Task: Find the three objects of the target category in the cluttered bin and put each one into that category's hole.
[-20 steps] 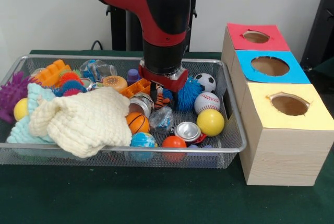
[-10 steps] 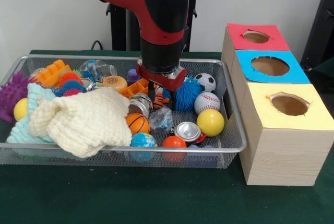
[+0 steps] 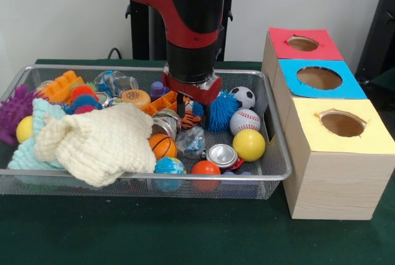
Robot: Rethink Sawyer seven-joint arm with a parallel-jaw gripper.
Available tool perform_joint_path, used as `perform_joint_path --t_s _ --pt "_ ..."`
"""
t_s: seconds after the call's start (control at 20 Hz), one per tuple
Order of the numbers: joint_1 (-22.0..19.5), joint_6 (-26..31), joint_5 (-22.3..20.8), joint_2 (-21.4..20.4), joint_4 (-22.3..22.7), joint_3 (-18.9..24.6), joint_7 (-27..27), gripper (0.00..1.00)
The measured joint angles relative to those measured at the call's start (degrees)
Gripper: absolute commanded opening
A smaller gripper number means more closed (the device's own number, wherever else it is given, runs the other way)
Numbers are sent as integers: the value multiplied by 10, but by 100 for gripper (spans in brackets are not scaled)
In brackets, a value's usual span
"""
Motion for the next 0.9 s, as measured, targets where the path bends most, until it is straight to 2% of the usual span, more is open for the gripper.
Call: perform_joint_path --t_s 0.35,0.6,0.9 --pt "0 71 -17 -20 -12 0 0 100" --pt "-2 73 -26 -24 -24 3 0 100" --pt "-11 46 -35 -17 -39 11 0 100"
